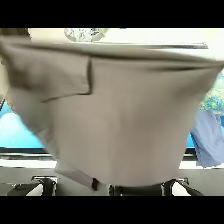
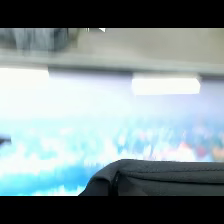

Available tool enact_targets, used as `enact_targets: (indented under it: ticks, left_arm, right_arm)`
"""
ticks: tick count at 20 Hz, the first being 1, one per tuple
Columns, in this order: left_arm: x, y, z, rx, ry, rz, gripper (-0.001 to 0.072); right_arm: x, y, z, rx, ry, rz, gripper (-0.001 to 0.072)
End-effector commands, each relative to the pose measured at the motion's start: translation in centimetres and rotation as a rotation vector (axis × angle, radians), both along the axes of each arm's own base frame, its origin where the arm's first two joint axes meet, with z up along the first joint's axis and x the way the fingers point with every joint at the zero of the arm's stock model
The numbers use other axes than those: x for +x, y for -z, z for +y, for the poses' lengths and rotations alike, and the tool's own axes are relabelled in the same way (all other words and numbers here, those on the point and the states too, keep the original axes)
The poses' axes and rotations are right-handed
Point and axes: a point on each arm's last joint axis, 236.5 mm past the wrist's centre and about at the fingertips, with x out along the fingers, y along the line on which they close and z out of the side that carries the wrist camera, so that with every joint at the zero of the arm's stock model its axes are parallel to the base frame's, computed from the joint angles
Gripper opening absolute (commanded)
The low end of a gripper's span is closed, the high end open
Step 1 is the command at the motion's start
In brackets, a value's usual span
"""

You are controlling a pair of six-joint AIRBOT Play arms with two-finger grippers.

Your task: Fold the shirts.

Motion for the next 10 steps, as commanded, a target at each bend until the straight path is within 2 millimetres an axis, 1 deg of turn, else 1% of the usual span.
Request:
enact_targets:
  ticks: [1, 2, 3, 4, 5, 6, 7, 8, 9, 10]
  left_arm:
    - [4.6, 18.7, -0.2, -0.019, 0.011, 0.421, 0.0026]
    - [5.4, 23.1, -0.4, -0.015, 0.022, 0.5, 0.0026]
    - [6.1, 26.7, -0.6, -0.019, 0.022, 0.565, 0.0026]
    - [7.2, 29.7, -0.8, -0.032, 0.019, 0.608, 0.0026]
    - [8.5, 31.5, -1.0, -0.051, 0.011, 0.613, 0.0026]
    - [10.2, 32.8, -1.1, -0.075, -0.004, 0.597, 0.0026]
    - [12.0, 33.2, -1.1, -0.096, -0.02, 0.561, 0.0026]
    - [13.8, 33.1, -0.9, -0.105, -0.034, 0.52, 0.0026]
    - [15.3, 32.7, -0.7, -0.106, -0.043, 0.481, 0.0026]
    - [16.6, 32.2, -0.5, -0.106, -0.051, 0.446, 0.0027]
  right_arm:
    - [5.9, 14.9, 0.7, 0.039, -0.071, 0.399, 0.0033]
    - [8.3, 18.3, 1.3, 0.044, -0.074, 0.432, 0.0033]
    - [10.9, 21.5, 2.1, 0.048, -0.088, 0.434, 0.0033]
    - [13.0, 24.4, 2.8, 0.048, -0.099, 0.435, 0.0034]
    - [14.8, 26.7, 3.3, 0.048, -0.098, 0.42, 0.0034]
    - [16.7, 28.6, 3.6, 0.052, -0.079, 0.391, 0.0034]
    - [18.3, 29.7, 3.4, 0.059, -0.049, 0.353, 0.0034]
    - [20.0, 30.3, 3.1, 0.067, -0.01, 0.3, 0.0035]
    - [21.4, 30.1, 2.6, 0.069, 0.019, 0.241, 0.0035]
    - [22.7, 29.5, 2.2, 0.06, 0.035, 0.178, 0.0035]
